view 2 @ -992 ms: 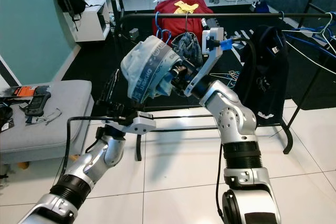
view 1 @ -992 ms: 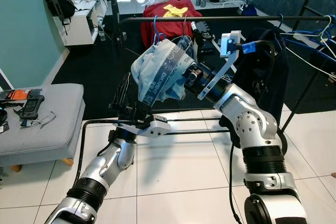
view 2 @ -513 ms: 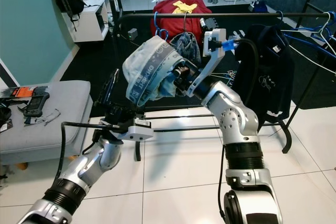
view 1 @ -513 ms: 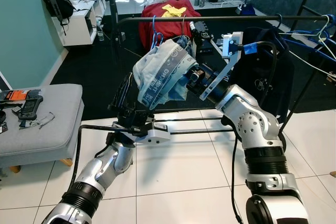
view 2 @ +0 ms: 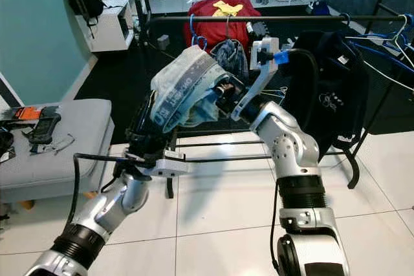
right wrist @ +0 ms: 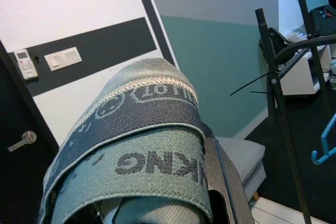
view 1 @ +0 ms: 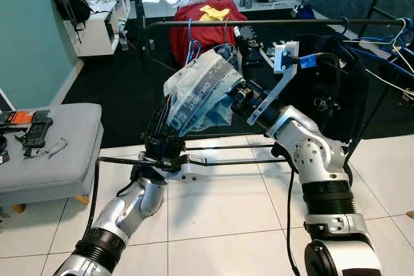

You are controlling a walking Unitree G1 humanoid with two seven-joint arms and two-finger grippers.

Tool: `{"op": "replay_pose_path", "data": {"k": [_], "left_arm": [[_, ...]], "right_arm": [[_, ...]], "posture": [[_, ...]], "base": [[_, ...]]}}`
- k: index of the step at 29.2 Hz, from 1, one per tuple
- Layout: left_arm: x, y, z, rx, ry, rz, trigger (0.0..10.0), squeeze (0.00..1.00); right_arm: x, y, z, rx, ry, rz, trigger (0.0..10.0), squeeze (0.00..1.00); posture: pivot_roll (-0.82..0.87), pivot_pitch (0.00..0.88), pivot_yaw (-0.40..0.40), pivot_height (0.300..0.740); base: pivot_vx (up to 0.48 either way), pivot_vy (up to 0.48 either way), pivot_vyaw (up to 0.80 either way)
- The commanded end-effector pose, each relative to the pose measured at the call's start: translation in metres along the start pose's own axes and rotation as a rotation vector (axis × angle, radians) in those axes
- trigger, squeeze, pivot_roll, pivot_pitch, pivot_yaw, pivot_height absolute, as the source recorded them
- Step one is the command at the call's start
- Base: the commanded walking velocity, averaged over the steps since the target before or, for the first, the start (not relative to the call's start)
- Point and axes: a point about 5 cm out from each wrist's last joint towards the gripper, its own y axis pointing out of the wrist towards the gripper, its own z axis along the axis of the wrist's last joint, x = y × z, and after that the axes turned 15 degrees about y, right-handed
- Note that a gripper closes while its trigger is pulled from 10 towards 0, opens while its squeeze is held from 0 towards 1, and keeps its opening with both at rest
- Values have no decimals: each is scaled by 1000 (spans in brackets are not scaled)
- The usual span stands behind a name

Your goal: Hang hanger

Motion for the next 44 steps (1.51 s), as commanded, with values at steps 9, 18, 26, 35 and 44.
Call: {"op": "replay_pose_path", "data": {"k": [9, 18, 26, 35, 44], "left_arm": [[1, -12, 5, 54, -41, -108, 10000, 0], [4, -21, 9, 77, -127, -236, 10000, 0], [13, -35, 19, 109, -260, -457, 10000, 0], [16, -37, 19, 120, -295, -517, 10000, 0], [11, -23, 8, 19, -420, -547, 10000, 0]], "right_arm": [[17, -10, -11, -18, 24, -73, 0, 0], [26, -18, -22, -56, 36, -106, 0, 0], [33, -32, -38, -90, 72, -134, 0, 0], [36, -41, -45, -98, 87, -150, 0, 0], [46, -64, -60, -137, 119, -193, 0, 0]], "posture": [[-123, 66, -39, 740], [-111, 62, -35, 740], [-101, 60, -20, 740], [-98, 58, -12, 740], [-93, 65, -3, 740]], "base": [[0, 0, 0], [0, 0, 0], [0, 0, 0], [0, 0, 0], [0, 0, 0]]}}
